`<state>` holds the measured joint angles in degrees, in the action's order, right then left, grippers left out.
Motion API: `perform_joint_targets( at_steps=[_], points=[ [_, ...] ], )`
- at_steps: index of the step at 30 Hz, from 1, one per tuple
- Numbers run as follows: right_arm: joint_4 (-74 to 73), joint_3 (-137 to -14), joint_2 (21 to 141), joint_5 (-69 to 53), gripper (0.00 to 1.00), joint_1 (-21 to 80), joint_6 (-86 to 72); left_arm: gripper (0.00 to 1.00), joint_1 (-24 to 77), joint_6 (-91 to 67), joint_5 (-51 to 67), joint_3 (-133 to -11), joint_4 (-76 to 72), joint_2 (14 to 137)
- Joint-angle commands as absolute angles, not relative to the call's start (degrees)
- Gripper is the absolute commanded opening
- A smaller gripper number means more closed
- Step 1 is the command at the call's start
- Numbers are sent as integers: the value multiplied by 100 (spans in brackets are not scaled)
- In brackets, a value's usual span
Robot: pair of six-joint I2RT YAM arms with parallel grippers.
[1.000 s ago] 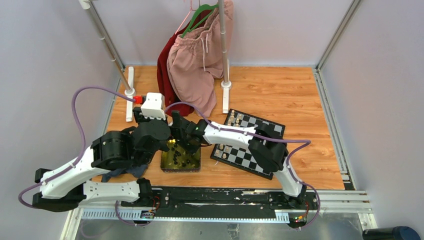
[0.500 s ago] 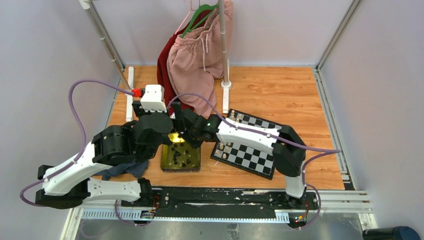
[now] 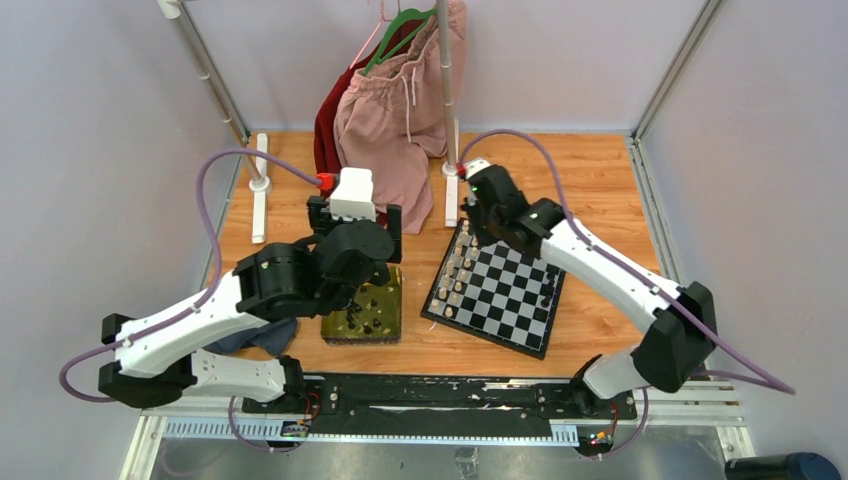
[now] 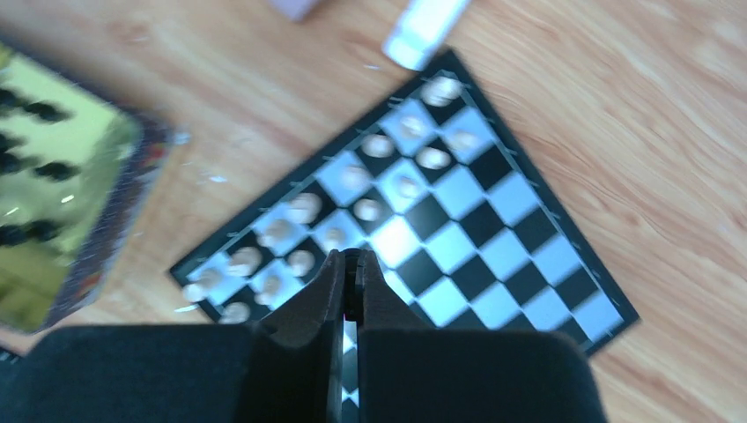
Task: Set up the chess pieces on the board
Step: Place the chess piece on the chessboard.
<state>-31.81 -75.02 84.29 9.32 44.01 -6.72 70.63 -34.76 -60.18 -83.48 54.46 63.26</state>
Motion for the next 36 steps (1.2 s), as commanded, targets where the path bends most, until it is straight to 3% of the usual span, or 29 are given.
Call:
perform_joint_targets(
  at_steps=[1,17,36],
  points=[
    [-3393,-6965,7863,1375,0,3581,-898,91,7049,-3228,-5833,-8173,4926,6597],
    [-3170,-5871,7761,1112,0,1255,-1125,91,6987,-3046,-5253,-7762,4138,7064],
    [-2943,-5646,8443,787,0,889,-1347,91,6874,-3033,-5178,-7565,4124,6954]
  ],
)
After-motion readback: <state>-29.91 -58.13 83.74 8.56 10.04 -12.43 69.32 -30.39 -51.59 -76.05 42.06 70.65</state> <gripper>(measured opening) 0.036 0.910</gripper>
